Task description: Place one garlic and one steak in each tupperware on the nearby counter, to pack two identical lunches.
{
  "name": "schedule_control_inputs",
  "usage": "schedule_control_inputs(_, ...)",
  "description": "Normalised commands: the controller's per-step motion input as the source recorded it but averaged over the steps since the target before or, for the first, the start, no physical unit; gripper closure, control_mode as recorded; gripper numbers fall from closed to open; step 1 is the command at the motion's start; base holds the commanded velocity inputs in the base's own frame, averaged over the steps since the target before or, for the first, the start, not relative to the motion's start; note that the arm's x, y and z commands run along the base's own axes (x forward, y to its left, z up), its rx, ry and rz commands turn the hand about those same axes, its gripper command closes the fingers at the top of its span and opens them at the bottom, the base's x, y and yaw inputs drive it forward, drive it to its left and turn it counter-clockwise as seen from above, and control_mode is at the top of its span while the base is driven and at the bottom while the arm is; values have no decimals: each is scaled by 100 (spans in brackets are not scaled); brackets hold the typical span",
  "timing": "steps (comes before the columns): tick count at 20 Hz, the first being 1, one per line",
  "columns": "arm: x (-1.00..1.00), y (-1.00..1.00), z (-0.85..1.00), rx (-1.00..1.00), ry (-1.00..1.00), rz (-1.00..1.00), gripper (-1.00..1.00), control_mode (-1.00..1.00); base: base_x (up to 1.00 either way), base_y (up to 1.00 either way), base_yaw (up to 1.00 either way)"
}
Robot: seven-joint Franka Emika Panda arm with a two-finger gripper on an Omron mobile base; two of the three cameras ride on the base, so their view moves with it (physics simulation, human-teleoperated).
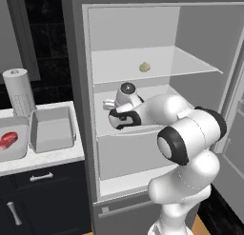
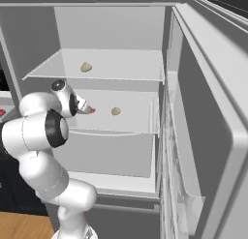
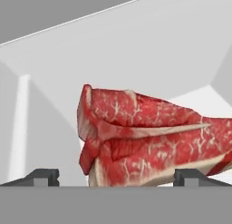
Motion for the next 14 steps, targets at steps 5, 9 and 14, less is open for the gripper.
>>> schedule_control_inputs(5,-4,-2,-14,0,-2,-1,-100,-100,0,0,0)
schedule_control_inputs(9,0,-13,1,2,-3,0,-100,-100,0,0,0)
schedule_control_inputs(14,1,0,4,0,3,-1,-100,-100,0,0,0)
